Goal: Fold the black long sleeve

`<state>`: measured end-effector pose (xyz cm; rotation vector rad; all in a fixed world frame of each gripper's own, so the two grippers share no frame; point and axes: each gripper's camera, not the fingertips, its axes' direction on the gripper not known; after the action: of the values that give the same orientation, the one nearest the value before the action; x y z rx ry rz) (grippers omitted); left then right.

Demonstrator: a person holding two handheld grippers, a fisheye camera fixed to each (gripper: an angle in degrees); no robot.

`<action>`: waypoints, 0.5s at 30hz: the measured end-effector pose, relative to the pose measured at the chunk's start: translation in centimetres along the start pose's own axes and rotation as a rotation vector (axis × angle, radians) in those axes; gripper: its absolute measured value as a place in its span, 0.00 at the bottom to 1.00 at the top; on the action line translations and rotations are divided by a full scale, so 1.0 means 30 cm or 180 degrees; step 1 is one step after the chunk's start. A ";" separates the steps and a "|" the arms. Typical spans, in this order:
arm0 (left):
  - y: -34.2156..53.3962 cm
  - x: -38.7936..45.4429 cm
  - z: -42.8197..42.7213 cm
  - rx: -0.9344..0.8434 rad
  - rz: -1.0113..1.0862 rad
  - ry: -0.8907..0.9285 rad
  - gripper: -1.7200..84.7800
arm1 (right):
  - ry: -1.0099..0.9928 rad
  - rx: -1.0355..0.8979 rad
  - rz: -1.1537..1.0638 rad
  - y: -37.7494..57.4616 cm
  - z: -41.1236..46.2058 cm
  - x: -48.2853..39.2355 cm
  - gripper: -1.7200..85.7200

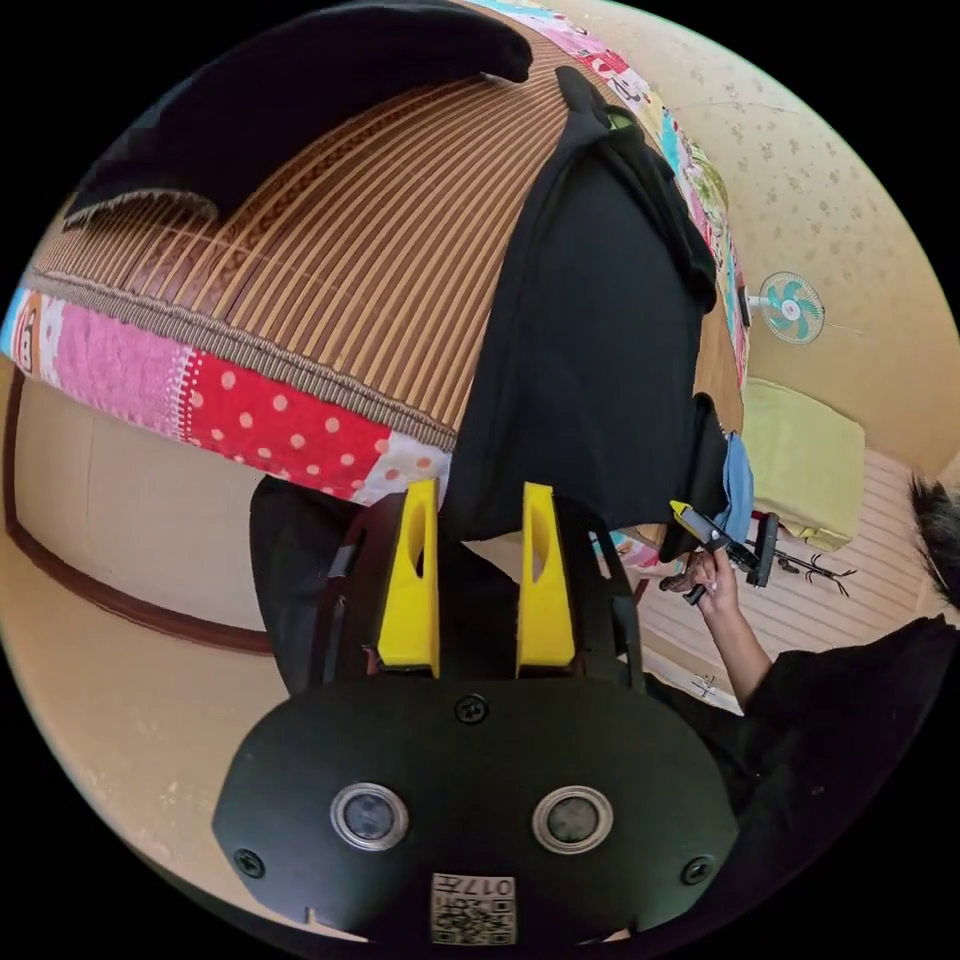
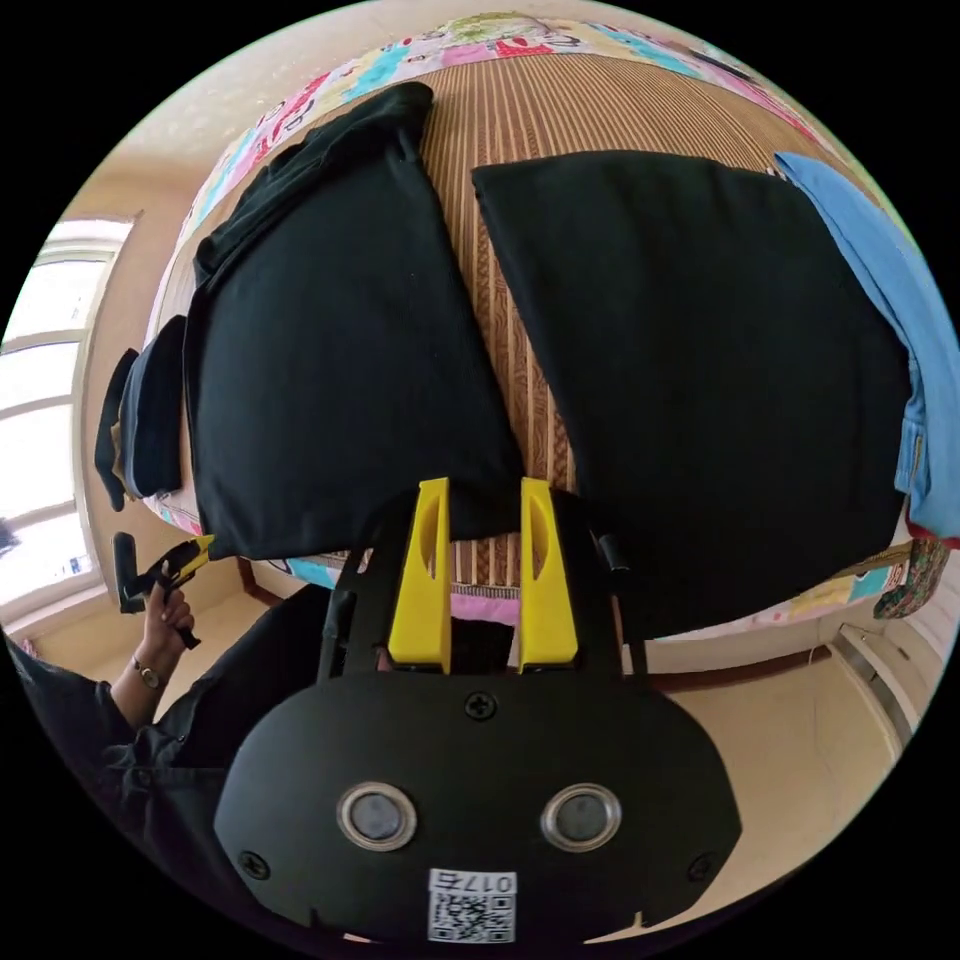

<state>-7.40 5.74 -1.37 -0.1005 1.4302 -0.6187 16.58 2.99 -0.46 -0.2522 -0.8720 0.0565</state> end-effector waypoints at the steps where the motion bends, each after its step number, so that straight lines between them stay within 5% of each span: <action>1: -0.006 -0.001 -0.005 -0.0004 -0.0025 -0.0004 0.14 | 0.0079 -0.0059 -0.0012 -0.011 -0.015 0.010 0.13; 9: 0.027 0.024 -0.203 -0.0063 0.0059 0.0582 0.06 | 0.0080 -0.0100 0.0074 -0.019 -0.072 0.096 0.11; 15: 0.141 0.079 -0.465 -0.0488 0.0436 0.0810 0.06 | -0.1193 -0.0342 -0.0118 0.100 -0.310 0.256 0.06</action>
<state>-19.06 12.33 -7.57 -0.0451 1.7151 -0.4189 28.79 5.24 -1.15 -0.3319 -1.2544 0.0225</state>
